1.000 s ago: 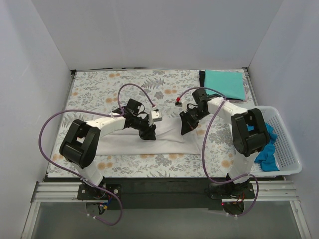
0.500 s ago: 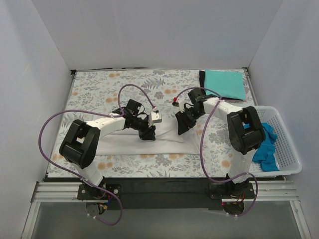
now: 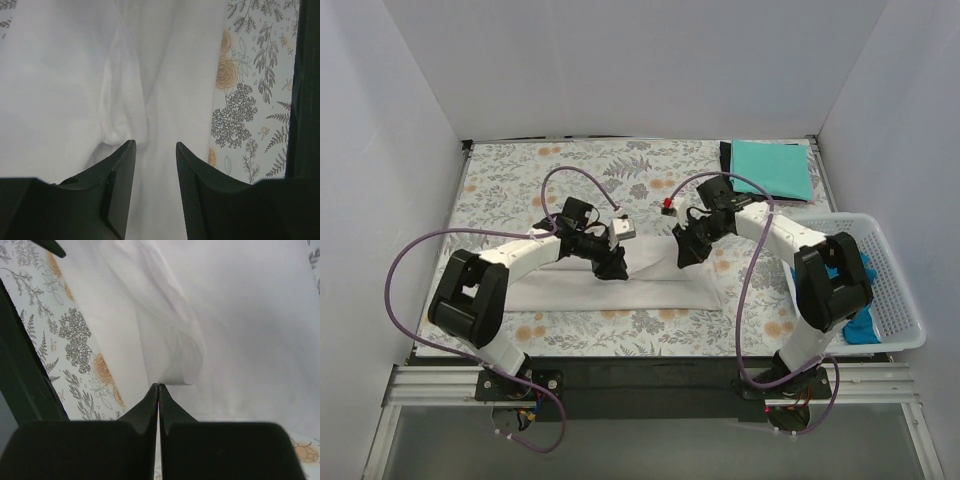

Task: Fold and stack the t-shirts
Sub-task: Fold the tshirt

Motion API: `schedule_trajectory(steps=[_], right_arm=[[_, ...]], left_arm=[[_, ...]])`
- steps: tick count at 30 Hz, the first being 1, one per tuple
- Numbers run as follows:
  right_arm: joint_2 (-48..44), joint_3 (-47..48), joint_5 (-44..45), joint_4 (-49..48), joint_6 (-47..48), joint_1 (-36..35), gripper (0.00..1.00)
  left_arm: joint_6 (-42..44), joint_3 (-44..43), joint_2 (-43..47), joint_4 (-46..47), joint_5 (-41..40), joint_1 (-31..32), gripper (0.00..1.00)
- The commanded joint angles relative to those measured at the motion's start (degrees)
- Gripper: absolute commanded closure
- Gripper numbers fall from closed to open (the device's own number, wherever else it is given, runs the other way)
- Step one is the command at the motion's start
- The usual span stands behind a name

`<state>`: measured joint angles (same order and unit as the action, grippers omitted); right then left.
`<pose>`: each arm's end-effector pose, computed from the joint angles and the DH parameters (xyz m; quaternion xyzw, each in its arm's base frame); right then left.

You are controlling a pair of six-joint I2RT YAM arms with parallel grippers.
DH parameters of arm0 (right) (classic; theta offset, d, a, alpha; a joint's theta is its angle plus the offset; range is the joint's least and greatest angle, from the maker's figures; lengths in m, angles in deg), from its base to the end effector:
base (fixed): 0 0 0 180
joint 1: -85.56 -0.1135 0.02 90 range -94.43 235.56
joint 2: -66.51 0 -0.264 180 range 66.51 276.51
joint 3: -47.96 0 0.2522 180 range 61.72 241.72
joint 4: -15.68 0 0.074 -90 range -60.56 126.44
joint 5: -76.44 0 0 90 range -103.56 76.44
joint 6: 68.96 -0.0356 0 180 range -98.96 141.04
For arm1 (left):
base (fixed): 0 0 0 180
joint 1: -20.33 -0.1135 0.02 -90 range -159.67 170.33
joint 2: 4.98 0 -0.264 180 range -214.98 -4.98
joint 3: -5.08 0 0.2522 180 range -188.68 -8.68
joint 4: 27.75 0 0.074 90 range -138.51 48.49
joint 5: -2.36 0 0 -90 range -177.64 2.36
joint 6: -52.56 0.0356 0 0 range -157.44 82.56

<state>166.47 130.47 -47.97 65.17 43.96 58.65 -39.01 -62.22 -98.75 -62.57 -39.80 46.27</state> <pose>0.3001 0.1749 0.2028 -0.4479 0.8240 0.2963 0.1807 0.2674 -0.1594 0.1787 0.2852 0.8444 -0.4354 0.1267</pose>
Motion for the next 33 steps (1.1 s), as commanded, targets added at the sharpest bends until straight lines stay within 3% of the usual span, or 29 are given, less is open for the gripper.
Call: schedule_trajectory(steps=[1,11,14,15,18,22,25,33], right_arm=[[-4.6,-0.9,1.0,0.0,5.4,-3.7,0.99],[-9.4,-7.0,9.5,2.1,16.9,-13.6,0.77],[-10.9,-6.2,9.5,6.1,18.6,-13.3,0.59],[-11.3,-5.7,9.4,6.7,18.4,-12.8,0.48],[-11.4,-2.4,6.4,6.9,14.8,-8.5,0.42],[-6.2,3.3,2.8,6.8,5.8,-3.8,0.43],[-2.7,5.3,4.3,4.2,-1.2,-3.4,0.54],[3.4,3.4,6.1,-2.9,-6.9,-5.2,0.65]], left_arm=[[-3.3,0.5,5.9,-1.1,5.4,-3.2,0.63],[-9.3,0.5,9.2,-5.6,10.0,-13.4,0.63],[-13.4,-1.0,8.8,-5.8,5.5,-15.4,0.63],[-14.6,-1.7,8.4,-6.3,3.3,-15.6,0.63],[-17.4,-5.4,5.6,-9.1,-1.8,-17.4,0.63],[-17.5,-7.9,2.8,-11.3,-5.9,-19.0,0.64],[-17.1,-9.1,2.1,-11.3,-4.3,-18.8,0.66],[-19.8,-11.6,-0.4,-8.1,-1.3,-16.4,0.68]])
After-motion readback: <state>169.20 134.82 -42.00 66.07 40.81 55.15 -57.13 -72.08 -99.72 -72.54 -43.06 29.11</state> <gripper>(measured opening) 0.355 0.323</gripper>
